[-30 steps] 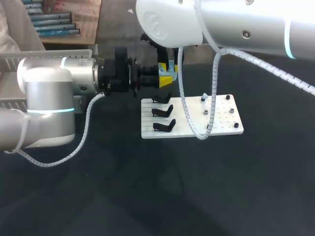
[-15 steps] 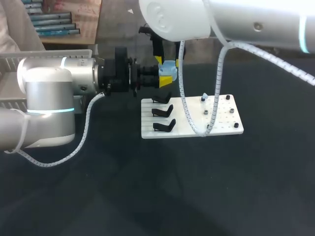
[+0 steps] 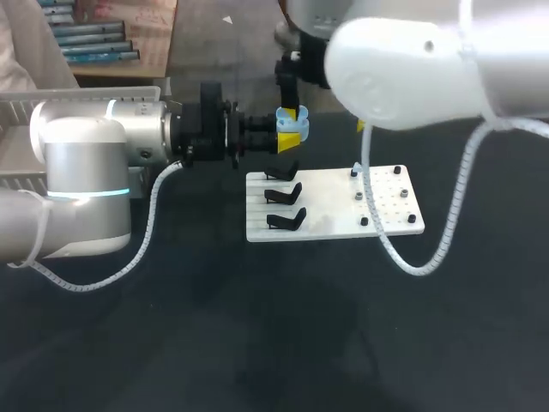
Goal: Pick up each earbud case from the left stands, insert the matching earbuds, close the lid, and place the case in the box.
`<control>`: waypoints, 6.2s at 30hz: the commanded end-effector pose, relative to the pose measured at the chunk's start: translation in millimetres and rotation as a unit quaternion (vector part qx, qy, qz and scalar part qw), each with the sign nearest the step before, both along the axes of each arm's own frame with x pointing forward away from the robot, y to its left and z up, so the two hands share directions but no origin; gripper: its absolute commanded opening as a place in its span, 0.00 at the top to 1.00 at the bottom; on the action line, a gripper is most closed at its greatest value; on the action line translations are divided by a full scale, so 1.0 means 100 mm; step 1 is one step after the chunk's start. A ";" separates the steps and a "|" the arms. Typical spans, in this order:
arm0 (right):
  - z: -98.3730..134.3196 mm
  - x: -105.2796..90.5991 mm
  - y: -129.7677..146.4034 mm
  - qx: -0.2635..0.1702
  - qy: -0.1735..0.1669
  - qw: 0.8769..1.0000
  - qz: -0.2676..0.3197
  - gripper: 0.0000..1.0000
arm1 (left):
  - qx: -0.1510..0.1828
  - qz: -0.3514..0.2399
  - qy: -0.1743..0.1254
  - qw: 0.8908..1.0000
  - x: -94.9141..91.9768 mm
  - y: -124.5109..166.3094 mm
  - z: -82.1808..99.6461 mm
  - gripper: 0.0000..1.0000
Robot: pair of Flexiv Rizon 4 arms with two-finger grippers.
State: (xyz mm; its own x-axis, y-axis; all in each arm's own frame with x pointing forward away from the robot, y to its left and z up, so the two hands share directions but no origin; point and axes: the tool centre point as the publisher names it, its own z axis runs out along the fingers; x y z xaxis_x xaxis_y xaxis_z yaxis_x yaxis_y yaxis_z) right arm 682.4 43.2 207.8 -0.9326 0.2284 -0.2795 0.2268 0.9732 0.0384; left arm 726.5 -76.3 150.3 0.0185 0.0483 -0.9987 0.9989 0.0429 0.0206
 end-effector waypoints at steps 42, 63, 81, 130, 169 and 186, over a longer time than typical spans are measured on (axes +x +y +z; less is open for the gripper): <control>-0.77 0.30 -0.62 0.068 -0.093 0.993 -0.012 0.00 | -0.002 0.004 -0.003 1.000 -0.02 0.00 -0.01 1.00; -1.51 0.74 -0.63 0.084 -0.040 0.996 0.006 0.00 | -0.002 0.004 -0.003 1.000 -0.02 0.00 -0.01 1.00; -1.69 0.79 -0.59 0.103 -0.028 0.994 0.010 0.32 | -0.002 0.004 -0.003 1.000 -0.02 0.00 -0.01 1.00; -1.78 0.86 -0.61 0.124 -0.021 0.992 -0.009 0.72 | -0.002 0.004 -0.003 1.000 -0.02 0.00 -0.01 1.00; -1.61 0.77 -0.62 0.125 -0.022 0.992 -0.003 1.00 | -0.002 0.004 -0.003 1.000 -0.02 0.00 -0.01 1.00; -1.03 0.33 -0.58 0.109 0.010 0.989 0.104 1.00 | -0.002 0.004 -0.003 1.000 -0.02 0.00 -0.01 1.00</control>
State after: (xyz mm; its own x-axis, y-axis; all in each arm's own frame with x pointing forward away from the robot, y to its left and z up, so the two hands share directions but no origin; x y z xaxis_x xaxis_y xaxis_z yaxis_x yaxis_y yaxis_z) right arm 725.1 -11.8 88.7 -0.9641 0.0978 -0.2468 0.0349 0.9683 0.2475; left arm 726.5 -76.3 150.4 0.0184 0.0484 -0.9987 0.9989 0.0429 0.0205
